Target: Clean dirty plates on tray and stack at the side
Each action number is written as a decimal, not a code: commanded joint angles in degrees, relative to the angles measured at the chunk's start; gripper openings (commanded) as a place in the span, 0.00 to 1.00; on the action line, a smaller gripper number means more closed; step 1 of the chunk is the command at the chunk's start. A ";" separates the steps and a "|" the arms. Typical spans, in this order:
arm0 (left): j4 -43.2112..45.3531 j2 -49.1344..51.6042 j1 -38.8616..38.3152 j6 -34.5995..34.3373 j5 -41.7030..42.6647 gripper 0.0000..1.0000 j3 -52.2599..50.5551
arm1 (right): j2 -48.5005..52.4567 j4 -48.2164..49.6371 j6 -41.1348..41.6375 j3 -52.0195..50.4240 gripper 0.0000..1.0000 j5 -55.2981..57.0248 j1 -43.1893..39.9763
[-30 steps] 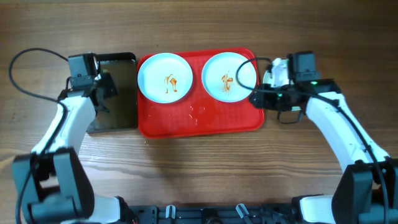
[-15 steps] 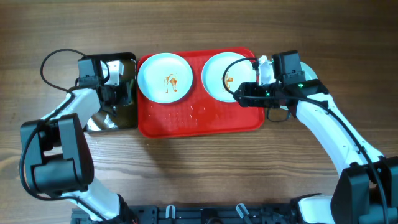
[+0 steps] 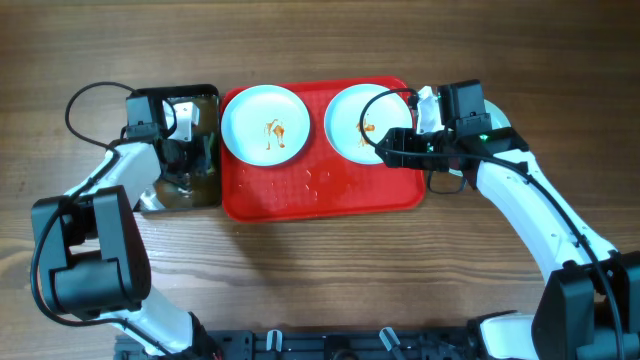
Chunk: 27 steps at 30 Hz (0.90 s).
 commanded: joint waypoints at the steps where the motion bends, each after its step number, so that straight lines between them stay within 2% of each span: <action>1: -2.58 -1.64 0.17 -4.61 -10.29 0.04 -0.31 | -0.20 0.11 1.90 -0.31 0.68 1.42 0.15; 5: -3.43 -8.79 0.11 -6.01 -11.08 0.04 -0.31 | 0.70 2.86 2.01 -0.31 0.68 1.33 0.24; 6: -4.39 -8.90 0.11 -7.93 -11.08 0.04 -0.33 | 1.73 3.39 1.99 -0.31 0.68 1.36 0.28; 8: -4.68 -8.20 0.11 -10.56 -10.80 0.11 -0.83 | 3.89 4.20 2.69 -0.31 0.71 1.36 0.42; 12: -4.20 -6.34 0.09 -11.54 -7.67 0.11 -2.97 | 9.90 7.76 7.50 -0.31 0.71 1.68 0.42; 16: -3.17 -3.63 0.11 -11.54 -7.65 0.11 -4.50 | 12.94 9.38 17.88 -0.31 0.72 9.62 0.42; 20: -3.21 -3.63 0.09 -11.54 -7.65 0.14 -4.50 | 15.26 12.46 27.19 -0.31 0.71 11.19 0.42; 24: -3.21 -3.63 0.09 -11.54 -7.65 0.15 -4.50 | 17.53 14.10 28.98 -0.31 0.61 10.73 0.42; 25: -3.19 -3.63 0.11 -11.54 -7.67 0.15 -4.50 | 18.03 14.08 28.96 -0.33 0.54 10.73 0.42; 27: -3.21 -3.63 0.11 -11.54 -7.67 0.15 -4.50 | 18.32 14.08 28.96 -0.33 0.33 10.71 0.42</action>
